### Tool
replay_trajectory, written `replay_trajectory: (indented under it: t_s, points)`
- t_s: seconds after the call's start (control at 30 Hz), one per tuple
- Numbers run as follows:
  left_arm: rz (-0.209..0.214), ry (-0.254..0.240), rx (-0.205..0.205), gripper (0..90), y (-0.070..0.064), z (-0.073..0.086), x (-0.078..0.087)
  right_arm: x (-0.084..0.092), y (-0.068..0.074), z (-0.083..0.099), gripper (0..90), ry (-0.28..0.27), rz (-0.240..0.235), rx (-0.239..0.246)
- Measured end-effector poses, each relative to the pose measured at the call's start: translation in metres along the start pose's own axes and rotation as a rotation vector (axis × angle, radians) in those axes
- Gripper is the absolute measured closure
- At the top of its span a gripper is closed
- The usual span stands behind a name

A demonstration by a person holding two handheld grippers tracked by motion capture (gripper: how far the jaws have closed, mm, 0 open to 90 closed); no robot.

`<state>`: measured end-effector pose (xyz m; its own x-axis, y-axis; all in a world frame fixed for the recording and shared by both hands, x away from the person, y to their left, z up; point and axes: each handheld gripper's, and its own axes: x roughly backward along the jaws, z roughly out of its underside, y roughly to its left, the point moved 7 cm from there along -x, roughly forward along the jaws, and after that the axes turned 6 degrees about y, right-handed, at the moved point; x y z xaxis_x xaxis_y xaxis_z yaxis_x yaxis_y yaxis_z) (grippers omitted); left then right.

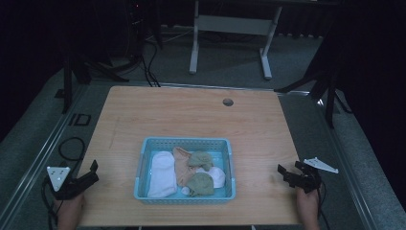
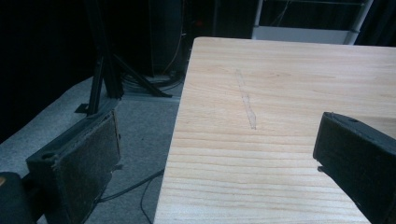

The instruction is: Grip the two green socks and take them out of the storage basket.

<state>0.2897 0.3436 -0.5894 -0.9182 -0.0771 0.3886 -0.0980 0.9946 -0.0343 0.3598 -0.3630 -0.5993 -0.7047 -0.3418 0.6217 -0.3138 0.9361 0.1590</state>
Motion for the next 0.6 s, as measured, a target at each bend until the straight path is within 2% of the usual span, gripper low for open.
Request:
replay_trajectory:
  t_s: [0.3, 0.47, 0.6]
  points:
    - [-0.003, 0.005, -0.005, 0.4, -0.0002, 0.0004, -0.0001, -0.0018, 0.0011, 0.0006, 12.6, 0.021, -0.021, 0.009]
    - [0.000, 0.008, -0.003, 0.4, 0.0000, 0.0006, -0.0002, -0.0024, 0.0006, 0.0012, 12.6, 0.035, -0.010, 0.009]
    - [0.009, 0.003, 0.001, 0.4, -0.0001, 0.0002, 0.0001, -0.0041, 0.0022, 0.0016, 12.0, 0.053, -0.032, 0.024]
